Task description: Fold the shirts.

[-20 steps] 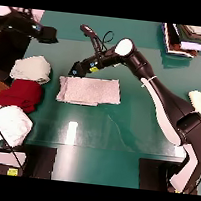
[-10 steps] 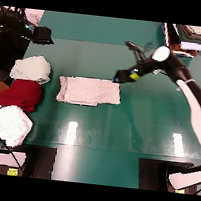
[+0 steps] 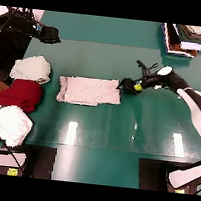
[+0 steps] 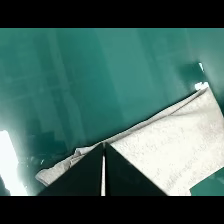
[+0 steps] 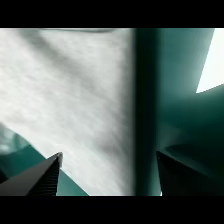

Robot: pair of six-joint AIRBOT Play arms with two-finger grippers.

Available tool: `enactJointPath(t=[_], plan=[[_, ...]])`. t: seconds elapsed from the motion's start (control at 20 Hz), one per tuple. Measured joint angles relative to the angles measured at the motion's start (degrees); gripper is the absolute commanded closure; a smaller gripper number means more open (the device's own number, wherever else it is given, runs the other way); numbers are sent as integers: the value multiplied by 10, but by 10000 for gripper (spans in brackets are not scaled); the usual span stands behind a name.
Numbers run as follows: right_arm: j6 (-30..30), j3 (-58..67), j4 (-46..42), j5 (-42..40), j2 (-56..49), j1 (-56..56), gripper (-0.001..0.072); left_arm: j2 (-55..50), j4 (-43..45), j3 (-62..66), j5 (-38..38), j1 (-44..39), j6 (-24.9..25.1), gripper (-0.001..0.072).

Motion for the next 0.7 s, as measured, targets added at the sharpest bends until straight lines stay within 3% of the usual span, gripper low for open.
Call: enactJointPath(t=[0.15,0.25,0.3,0.5,0.7], plan=[[-15,30,56,0,-47,37,356,0,-2,0,2,-1,1,683],[-30,49,77,-2,-67,60,662,0,-4,0,2,-1,1,683],[-37,57,90,0,-73,68,694,0,-4,0,1,-1,1,683],[-58,76,107,6,-66,75,696,0,-9,0,-4,-17,0,683],[-63,44,70,21,21,10,696,0,-9,0,-7,-54,2,683]])
